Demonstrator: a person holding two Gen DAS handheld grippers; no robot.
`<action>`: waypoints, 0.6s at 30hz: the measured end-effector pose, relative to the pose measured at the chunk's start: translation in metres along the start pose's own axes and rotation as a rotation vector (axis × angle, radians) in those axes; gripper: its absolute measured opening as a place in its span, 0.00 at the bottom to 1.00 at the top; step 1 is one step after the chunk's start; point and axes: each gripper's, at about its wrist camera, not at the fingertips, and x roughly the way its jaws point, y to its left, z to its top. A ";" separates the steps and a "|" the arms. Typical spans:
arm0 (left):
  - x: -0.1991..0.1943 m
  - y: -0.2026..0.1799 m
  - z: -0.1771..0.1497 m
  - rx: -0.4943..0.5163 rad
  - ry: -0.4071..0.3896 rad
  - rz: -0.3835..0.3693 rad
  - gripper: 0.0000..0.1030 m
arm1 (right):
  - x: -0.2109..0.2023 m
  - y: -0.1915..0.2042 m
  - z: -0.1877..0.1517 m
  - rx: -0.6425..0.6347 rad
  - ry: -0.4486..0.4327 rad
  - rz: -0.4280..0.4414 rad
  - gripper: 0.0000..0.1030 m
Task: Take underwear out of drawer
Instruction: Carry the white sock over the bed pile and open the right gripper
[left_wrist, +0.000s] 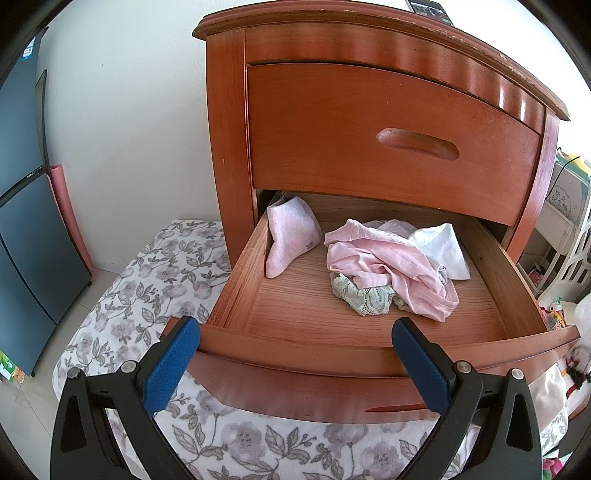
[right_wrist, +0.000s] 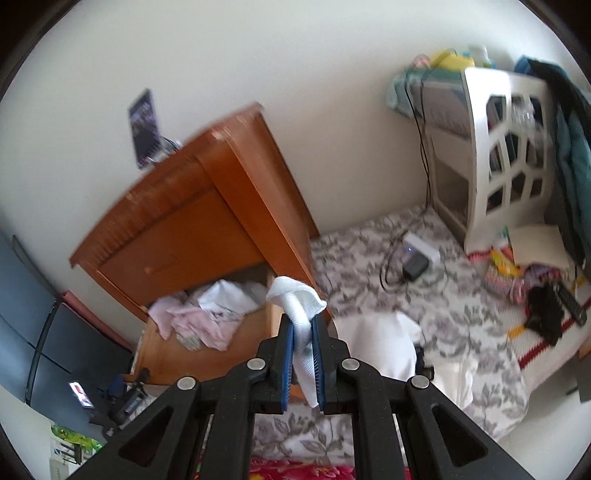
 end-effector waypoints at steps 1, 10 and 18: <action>0.000 0.000 0.000 0.000 0.000 0.000 1.00 | 0.006 -0.003 -0.003 0.010 0.017 -0.002 0.10; 0.000 0.000 0.000 0.000 0.000 0.000 1.00 | 0.062 -0.029 -0.024 0.063 0.166 -0.035 0.11; 0.000 0.000 0.000 0.000 0.000 0.000 1.00 | 0.107 -0.066 -0.040 0.099 0.260 -0.186 0.12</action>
